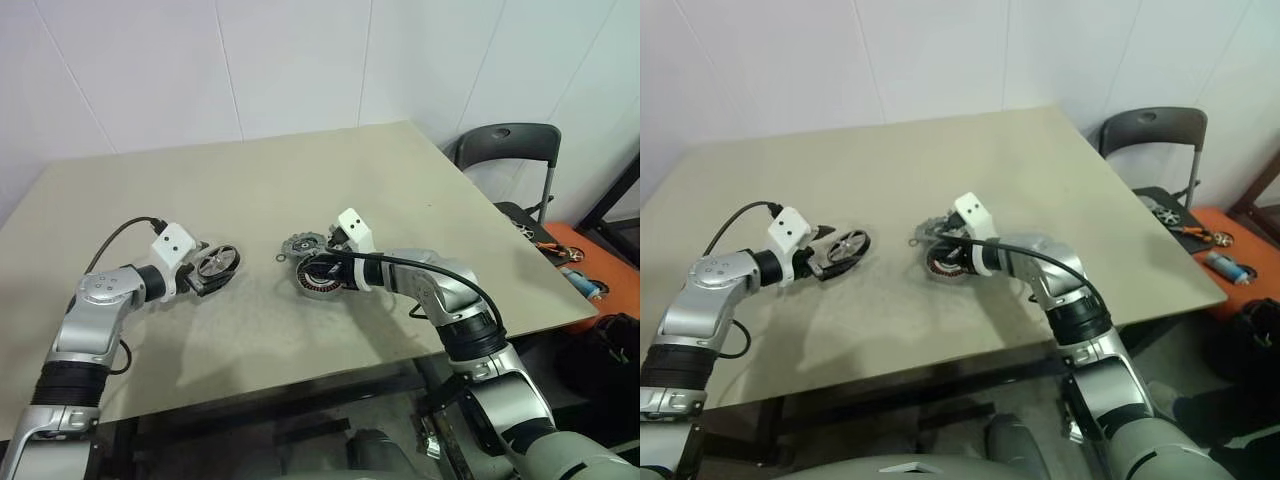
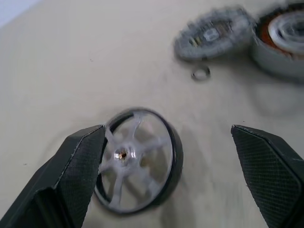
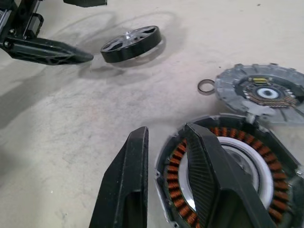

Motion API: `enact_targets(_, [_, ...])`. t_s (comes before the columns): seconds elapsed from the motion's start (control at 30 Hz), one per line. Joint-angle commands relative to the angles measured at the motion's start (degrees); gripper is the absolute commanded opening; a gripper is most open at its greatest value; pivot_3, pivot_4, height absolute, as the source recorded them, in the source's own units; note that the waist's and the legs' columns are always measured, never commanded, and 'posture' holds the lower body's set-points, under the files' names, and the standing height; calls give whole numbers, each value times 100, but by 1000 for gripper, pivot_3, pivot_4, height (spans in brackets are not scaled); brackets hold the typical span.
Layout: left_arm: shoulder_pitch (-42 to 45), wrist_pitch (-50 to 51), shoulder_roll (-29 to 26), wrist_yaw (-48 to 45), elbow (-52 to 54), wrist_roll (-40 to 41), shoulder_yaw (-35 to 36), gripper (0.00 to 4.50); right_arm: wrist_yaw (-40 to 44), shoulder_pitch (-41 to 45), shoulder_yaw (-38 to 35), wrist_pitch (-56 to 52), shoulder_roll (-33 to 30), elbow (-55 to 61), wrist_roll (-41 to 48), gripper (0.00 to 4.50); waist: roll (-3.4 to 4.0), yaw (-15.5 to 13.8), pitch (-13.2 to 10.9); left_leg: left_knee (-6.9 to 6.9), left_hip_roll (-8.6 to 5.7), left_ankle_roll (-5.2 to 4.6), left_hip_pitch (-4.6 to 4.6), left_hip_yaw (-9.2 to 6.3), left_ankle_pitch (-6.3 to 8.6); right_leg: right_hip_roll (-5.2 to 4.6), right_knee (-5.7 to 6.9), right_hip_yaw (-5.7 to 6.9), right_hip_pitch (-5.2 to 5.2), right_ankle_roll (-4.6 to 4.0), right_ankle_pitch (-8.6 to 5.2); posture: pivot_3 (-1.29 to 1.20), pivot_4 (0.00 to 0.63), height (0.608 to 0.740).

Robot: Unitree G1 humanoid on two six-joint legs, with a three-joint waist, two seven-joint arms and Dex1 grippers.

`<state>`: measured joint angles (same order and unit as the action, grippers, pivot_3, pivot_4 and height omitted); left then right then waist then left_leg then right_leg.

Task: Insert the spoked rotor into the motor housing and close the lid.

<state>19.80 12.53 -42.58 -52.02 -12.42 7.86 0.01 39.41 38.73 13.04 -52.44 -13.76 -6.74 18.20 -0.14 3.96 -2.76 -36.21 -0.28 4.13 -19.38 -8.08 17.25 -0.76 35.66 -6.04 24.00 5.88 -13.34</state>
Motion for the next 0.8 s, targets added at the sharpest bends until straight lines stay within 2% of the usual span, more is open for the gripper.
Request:
enact_targets(0.03, [483,-821,-405,-697,-549,-446,-420,4500,33,172,11,101,64,57,2,1254,0,4,0,0,0,0,1,0,0,1,0,0,0,0,0,0,0,740])
enact_targets(0.13, [1241,-1523,-490,-1127,-1661,-849,-821,4500,21,173,14,117,76,19,-10,1254,0,-5,0,0,0,0,0,1,0,1,-1,0,0,0,0,0,0,740])
enact_targets(0.27, [2277,-2229,-308,-1416,-3281,-1273,-1195,4500,-33,138,-23,132,96,-3,-15,1254,-1,10,1,-2,0,-1,0,1,0,1,-1,1,0,0,0,0,0,740])
enact_targets(0.4, [2994,-2482,34,-1595,-4386,-1480,-1348,4500,-117,42,-77,85,100,89,12,1254,-1,18,1,2,0,-2,-2,1,0,1,-4,0,1,0,0,0,0,740])
enact_targets(0.6, [3280,-2987,362,-2068,-5133,-1865,-1657,4500,-235,-79,-105,25,107,212,45,1254,-6,14,4,0,0,-4,-5,1,1,1,1,-1,4,0,0,0,0,740])
enact_targets(0.8, [3444,-3361,365,-2352,-5334,-2150,-1833,4500,-285,-119,-129,0,90,261,55,1254,-5,28,3,-11,0,-5,3,2,1,5,30,-4,5,0,-1,0,0,740])
